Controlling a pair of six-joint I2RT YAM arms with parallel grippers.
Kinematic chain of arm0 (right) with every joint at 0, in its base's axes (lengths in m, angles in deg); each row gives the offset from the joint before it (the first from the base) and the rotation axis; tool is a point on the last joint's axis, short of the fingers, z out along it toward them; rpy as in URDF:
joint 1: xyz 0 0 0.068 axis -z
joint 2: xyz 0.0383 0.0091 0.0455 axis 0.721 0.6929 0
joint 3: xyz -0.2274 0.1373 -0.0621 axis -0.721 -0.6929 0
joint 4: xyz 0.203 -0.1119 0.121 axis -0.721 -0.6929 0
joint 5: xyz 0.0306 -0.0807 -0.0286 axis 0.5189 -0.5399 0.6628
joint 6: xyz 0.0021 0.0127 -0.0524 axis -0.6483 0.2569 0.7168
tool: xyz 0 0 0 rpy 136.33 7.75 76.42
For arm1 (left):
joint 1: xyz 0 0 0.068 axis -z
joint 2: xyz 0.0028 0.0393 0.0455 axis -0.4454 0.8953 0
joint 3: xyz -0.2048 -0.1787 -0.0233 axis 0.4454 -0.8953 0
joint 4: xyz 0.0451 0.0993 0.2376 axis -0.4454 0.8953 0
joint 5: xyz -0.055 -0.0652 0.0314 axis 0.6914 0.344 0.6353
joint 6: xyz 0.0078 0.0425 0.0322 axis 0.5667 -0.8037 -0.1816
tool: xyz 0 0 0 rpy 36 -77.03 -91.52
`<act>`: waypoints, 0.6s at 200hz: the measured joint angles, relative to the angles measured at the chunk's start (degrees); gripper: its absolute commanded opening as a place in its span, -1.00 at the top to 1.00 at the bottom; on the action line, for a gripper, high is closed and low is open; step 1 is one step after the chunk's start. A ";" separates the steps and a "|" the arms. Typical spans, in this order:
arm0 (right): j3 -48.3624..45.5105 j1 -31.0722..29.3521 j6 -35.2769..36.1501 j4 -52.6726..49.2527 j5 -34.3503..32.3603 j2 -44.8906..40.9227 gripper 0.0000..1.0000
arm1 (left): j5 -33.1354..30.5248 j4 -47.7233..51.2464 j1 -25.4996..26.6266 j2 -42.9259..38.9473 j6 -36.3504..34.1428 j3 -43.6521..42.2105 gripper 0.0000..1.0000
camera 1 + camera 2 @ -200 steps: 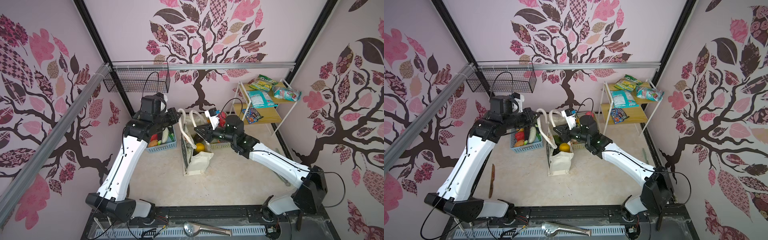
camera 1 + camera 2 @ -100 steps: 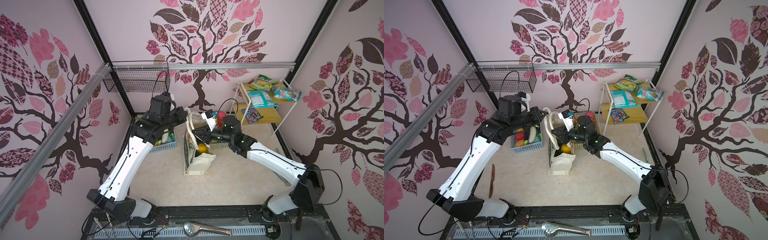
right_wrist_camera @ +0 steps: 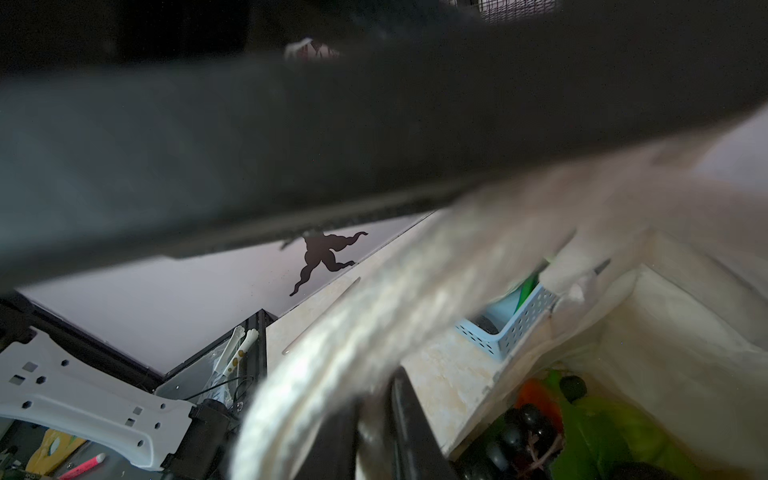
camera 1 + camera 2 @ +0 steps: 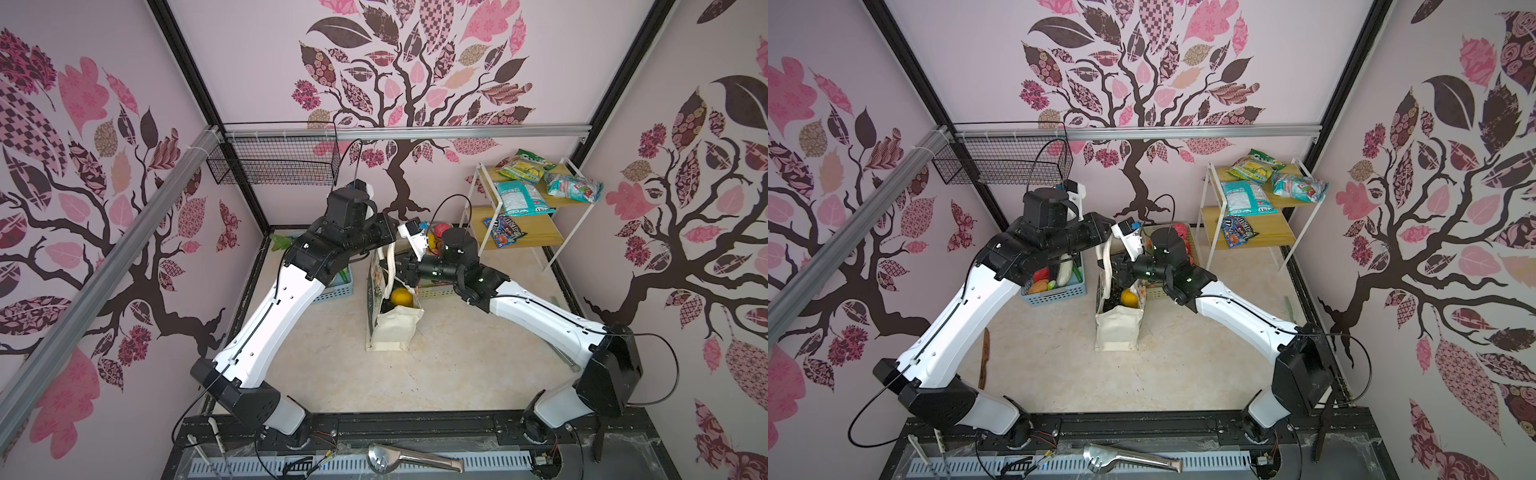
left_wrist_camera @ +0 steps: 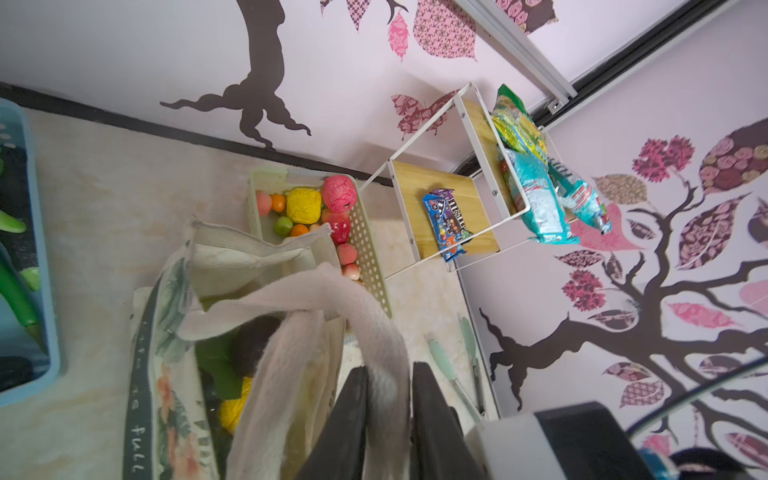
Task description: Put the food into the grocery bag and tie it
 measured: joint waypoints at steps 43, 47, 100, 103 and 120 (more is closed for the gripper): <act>-1.31 0.28 -1.68 2.14 -0.83 -0.42 0.66 | -0.50 -1.25 0.00 -0.02 0.79 -0.04 0.24; -1.73 0.33 -2.03 2.58 -0.87 -0.61 0.66 | -0.50 -1.31 0.00 -0.02 0.90 -0.04 0.24; -6.21 1.84 -5.27 6.95 -2.78 -4.28 0.67 | -0.15 -2.43 0.00 1.03 1.09 -0.04 0.12; -6.64 1.92 -5.49 7.34 -2.82 -4.61 0.67 | -0.09 -2.51 0.02 1.20 1.07 -0.04 0.12; -8.90 3.04 -6.95 8.81 -2.97 -6.19 0.68 | 0.15 -2.56 0.31 2.27 0.55 -0.02 0.08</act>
